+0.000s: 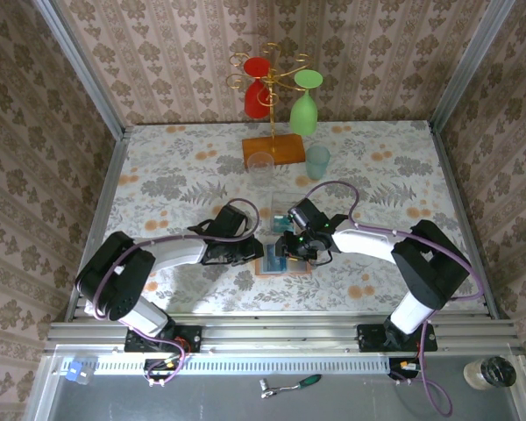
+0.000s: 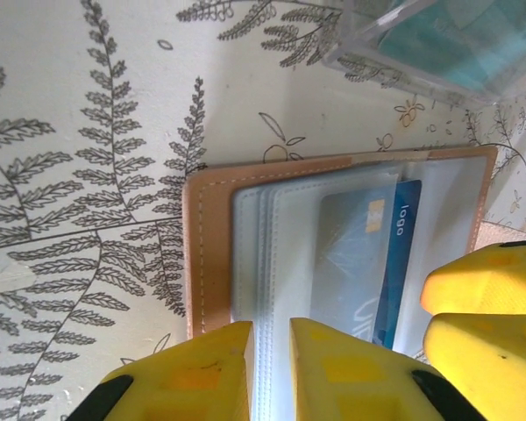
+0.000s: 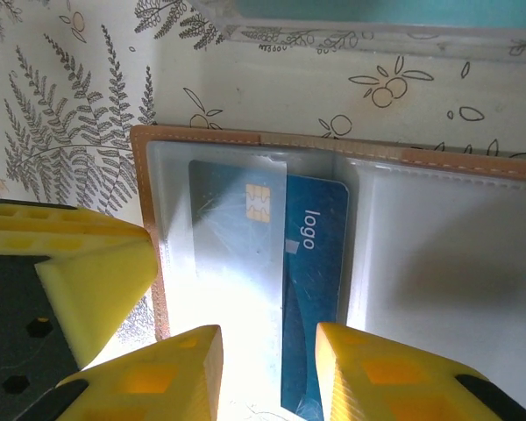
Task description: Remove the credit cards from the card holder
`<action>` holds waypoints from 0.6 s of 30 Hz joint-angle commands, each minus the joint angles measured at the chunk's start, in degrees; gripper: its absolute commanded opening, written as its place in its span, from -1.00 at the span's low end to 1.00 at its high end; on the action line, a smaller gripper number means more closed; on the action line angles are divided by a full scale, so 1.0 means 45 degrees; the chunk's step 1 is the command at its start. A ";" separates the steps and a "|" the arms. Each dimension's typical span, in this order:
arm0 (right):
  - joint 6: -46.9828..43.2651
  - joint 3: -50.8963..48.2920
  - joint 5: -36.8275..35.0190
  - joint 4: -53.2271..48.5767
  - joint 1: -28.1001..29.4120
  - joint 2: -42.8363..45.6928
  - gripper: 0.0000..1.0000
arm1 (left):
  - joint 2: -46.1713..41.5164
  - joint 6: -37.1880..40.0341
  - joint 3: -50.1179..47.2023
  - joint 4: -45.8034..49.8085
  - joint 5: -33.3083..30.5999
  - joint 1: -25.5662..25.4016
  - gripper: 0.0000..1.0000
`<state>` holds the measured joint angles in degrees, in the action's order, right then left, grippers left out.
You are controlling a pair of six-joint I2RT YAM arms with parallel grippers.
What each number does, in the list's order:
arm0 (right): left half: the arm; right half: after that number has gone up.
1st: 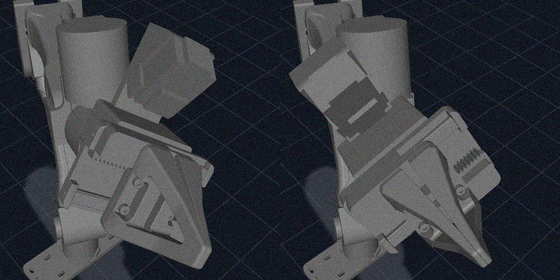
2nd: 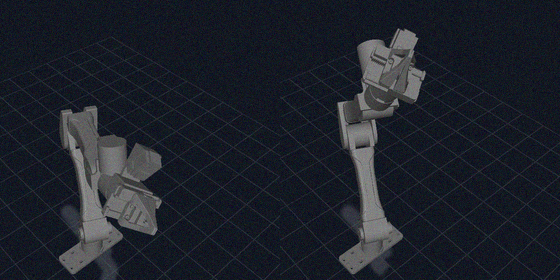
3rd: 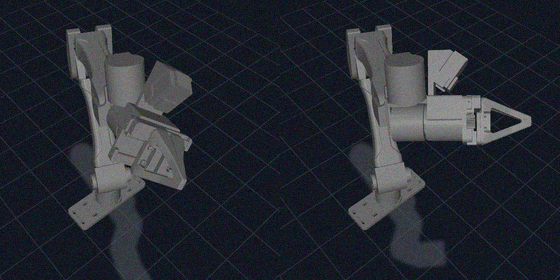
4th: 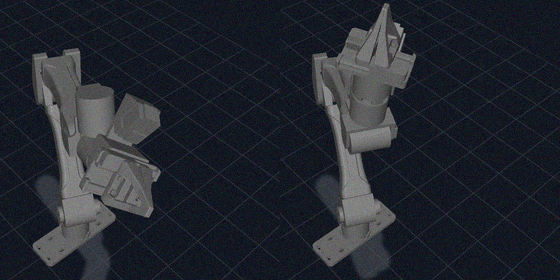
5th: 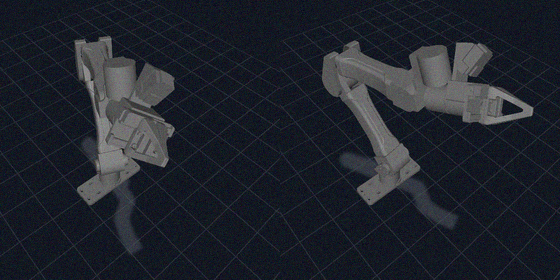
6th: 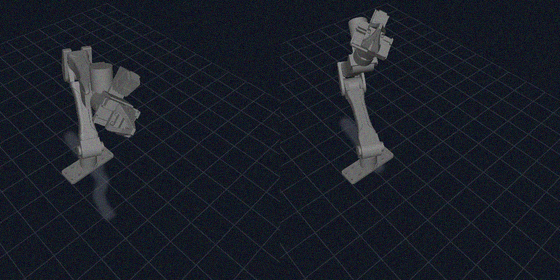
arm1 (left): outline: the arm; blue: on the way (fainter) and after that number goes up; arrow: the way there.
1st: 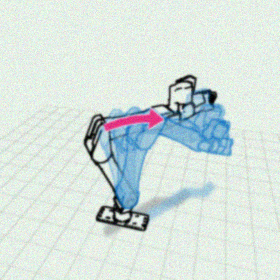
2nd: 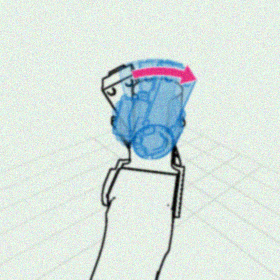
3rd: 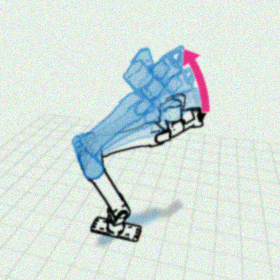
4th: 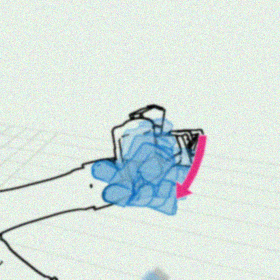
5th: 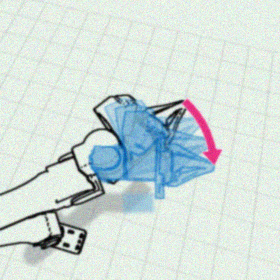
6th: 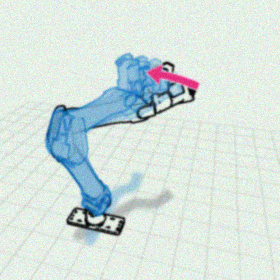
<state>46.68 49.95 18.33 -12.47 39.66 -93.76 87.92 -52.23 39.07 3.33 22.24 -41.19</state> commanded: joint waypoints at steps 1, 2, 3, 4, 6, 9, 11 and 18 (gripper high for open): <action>-0.0138 0.0246 -0.0371 -0.0535 -0.0005 0.0344 -0.32 | -0.0376 0.0375 0.0606 0.0665 -0.0157 -0.0036 -0.63; -0.0148 0.0228 -0.0381 -0.0549 -0.0028 0.0345 -0.32 | -0.0344 0.0376 0.0686 0.0684 -0.0138 -0.0071 -0.64; -0.0138 0.0200 -0.0381 -0.0549 -0.0041 0.0351 -0.32 | -0.0309 0.0376 0.0754 0.0714 -0.0120 -0.0121 -0.64; -0.0158 0.0166 -0.0381 -0.0549 -0.0062 0.0362 -0.32 | -0.0237 0.0385 0.0829 0.0706 -0.0118 -0.0170 -0.66; -0.0182 0.0135 -0.0381 -0.0549 -0.0102 0.0347 -0.32 | -0.0069 0.0385 0.0990 0.0695 -0.0089 -0.0294 -0.69; -0.0203 0.0052 -0.0381 -0.0527 -0.0166 0.0347 -0.32 | 0.0221 0.0339 0.1170 0.0607 -0.0059 -0.0494 -0.75; -0.0217 0.0031 -0.0352 -0.0530 -0.0200 0.0349 -0.32 | 0.0403 0.0337 0.1201 0.0554 -0.0050 -0.0577 -0.80; -0.0255 0.0012 -0.0141 -0.0391 -0.0296 0.0113 -0.32 | 0.0629 0.0481 0.1163 0.0877 -0.0313 -0.0650 -0.91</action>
<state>46.44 49.95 18.22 -13.08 38.61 -93.69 90.17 -51.51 43.24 4.89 21.96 -43.86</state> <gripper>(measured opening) 0.341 0.054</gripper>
